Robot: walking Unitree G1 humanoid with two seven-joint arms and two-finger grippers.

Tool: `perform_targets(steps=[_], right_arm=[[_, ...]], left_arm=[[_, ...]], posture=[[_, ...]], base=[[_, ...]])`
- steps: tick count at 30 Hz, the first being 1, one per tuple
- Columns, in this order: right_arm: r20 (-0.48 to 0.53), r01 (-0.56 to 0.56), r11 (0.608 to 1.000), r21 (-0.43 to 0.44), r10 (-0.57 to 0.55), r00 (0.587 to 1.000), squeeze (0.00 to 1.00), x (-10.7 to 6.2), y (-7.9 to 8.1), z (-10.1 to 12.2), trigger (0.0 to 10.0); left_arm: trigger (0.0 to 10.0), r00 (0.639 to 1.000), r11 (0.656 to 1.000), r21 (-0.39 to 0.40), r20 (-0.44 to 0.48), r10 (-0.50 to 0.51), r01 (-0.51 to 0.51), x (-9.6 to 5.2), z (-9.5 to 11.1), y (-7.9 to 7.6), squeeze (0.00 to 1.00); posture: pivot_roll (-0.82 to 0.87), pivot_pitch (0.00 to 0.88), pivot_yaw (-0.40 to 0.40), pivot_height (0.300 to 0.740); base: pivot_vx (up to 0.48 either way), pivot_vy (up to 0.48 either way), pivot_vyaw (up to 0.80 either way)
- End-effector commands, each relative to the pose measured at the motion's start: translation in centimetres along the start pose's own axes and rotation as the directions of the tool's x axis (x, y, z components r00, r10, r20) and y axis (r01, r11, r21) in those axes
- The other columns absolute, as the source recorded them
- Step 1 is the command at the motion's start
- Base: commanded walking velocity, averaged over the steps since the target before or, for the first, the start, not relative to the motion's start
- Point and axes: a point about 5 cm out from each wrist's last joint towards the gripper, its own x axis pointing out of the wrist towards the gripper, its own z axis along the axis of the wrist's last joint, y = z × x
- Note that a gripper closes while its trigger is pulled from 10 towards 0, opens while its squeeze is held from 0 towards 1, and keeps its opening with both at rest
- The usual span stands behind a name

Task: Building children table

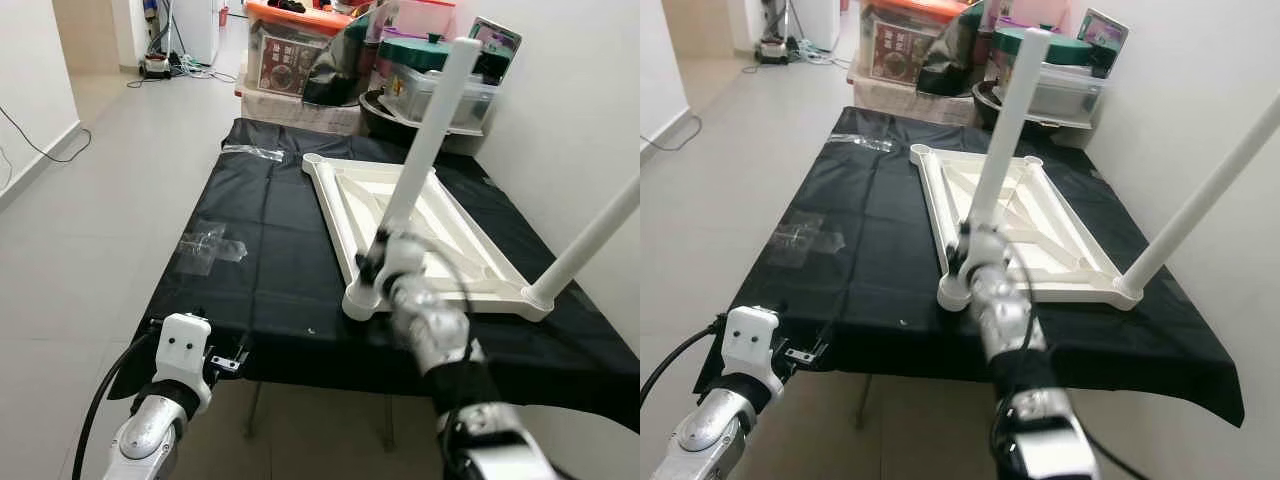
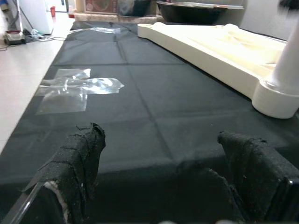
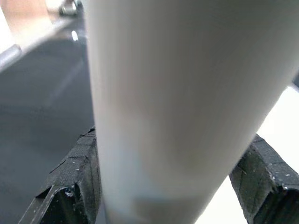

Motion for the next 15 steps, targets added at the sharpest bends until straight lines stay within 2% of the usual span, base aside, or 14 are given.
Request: perform_targets(steps=[1,4,5,6,7,8,13,15], right_arm=[[0.042,-0.045,0.999,0.023,0.044,0.998,0.00,-0.3,-0.9,0.8,10.0],[0.066,-0.055,0.998,0.012,0.054,0.996,0.00,-0.5,-1.2,1.2,10.0],[0.079,-0.056,0.998,0.008,0.055,0.995,0.64,-0.9,-1.4,0.9,10.0],[0.079,-0.056,0.998,0.008,0.055,0.995,0.64,-0.9,-1.4,0.9,10.0],[0.074,-0.055,0.998,0.007,0.054,0.996,0.97,-1.0,-1.3,0.6,10.0],[0.064,-0.056,0.998,0.016,0.055,0.996,1.00,-1.2,-1.1,0.2,10.0],[0.053,-0.055,0.998,0.022,0.054,0.997,1.00,-1.3,-1.0,-0.1,10.0],[0.037,-0.016,0.999,0.035,0.015,0.999,1.00,-1.5,-1.2,-0.7,10.0]], left_arm=[[10.0,1.000,1.000,0.006,-0.001,-0.011,0.011,0.0,-0.1,-0.2,0.00],[10.0,1.000,1.000,0.006,-0.001,-0.012,0.012,0.0,-0.1,-0.2,0.00],[10.0,1.000,1.000,0.007,-0.002,-0.013,0.013,0.0,-0.2,-0.3,0.00],[10.0,1.000,1.000,0.007,-0.002,-0.013,0.013,0.0,-0.2,-0.3,0.00],[10.0,1.000,1.000,0.008,-0.002,-0.014,0.014,0.0,-0.2,-0.3,0.00],[10.0,1.000,1.000,0.008,-0.003,-0.015,0.015,0.0,-0.2,-0.4,0.00],[10.0,1.000,1.000,0.008,-0.003,-0.016,0.016,0.0,-0.2,-0.4,0.00],[10.0,1.000,1.000,0.008,-0.004,-0.016,0.016,-0.1,-0.2,-0.4,0.00]], posture=[[0.16,0.000,-0.185,0.740],[0.16,0.000,-0.184,0.740],[0.16,0.000,-0.180,0.740],[0.16,0.000,-0.180,0.740],[0.16,0.000,-0.180,0.740],[0.16,0.000,-0.179,0.740],[0.16,0.000,-0.179,0.740],[0.16,0.000,-0.177,0.740]], base=[[0.000,0.000,0.00],[0.000,0.000,0.00],[0.000,0.000,0.00],[0.000,0.000,0.00],[0.000,0.000,0.00],[0.000,0.000,0.00],[0.000,0.000,0.00],[0.000,0.000,0.00]])
